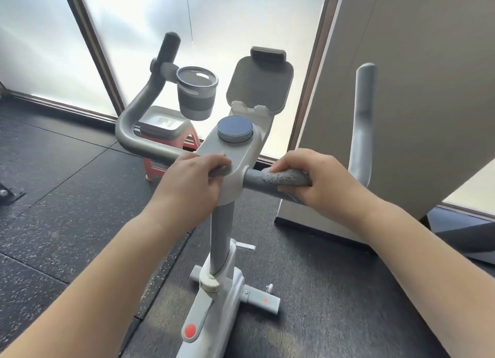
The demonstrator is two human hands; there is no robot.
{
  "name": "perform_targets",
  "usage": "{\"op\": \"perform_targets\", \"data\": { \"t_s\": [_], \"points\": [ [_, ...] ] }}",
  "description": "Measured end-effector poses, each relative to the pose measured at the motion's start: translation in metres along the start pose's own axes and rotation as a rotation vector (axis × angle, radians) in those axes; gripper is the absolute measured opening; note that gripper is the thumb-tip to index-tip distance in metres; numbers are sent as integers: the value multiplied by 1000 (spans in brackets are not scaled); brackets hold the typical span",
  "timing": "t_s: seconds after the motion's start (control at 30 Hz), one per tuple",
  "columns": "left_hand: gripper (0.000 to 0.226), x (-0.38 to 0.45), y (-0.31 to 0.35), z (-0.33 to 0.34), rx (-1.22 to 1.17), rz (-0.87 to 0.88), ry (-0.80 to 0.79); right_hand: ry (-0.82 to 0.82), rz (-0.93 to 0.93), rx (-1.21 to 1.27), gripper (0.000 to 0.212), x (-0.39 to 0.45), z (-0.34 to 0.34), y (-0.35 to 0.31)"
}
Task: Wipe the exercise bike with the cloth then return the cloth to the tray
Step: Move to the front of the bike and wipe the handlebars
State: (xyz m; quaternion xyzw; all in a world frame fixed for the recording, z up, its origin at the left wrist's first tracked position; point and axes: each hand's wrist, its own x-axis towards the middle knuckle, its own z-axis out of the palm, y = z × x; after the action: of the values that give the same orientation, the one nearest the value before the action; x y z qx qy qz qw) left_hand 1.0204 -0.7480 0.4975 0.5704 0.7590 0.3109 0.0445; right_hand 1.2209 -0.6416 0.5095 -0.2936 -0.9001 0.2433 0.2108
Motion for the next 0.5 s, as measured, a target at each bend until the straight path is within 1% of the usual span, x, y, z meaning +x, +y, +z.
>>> {"op": "perform_targets", "data": {
  "t_s": [0.17,0.2,0.27,0.4,0.47,0.5],
  "points": [
    [38,0,-1,0,1,22,-11,114,-69,100,20,21,4,-5],
    [38,0,-2,-1,1,26,-13,93,-109,98,21,27,8,-8],
    [39,1,-2,-1,3,24,-18,-4,-181,31,21,34,17,-11],
    [41,0,-3,-1,3,19,-11,-115,-192,-12,21,28,15,-9],
    [42,-1,-3,0,-7,16,-1,-146,-191,-35,25,19,6,-6],
    [43,-2,-3,0,-10,12,-1,-158,-160,-31,30,15,0,-2]
  ]
}}
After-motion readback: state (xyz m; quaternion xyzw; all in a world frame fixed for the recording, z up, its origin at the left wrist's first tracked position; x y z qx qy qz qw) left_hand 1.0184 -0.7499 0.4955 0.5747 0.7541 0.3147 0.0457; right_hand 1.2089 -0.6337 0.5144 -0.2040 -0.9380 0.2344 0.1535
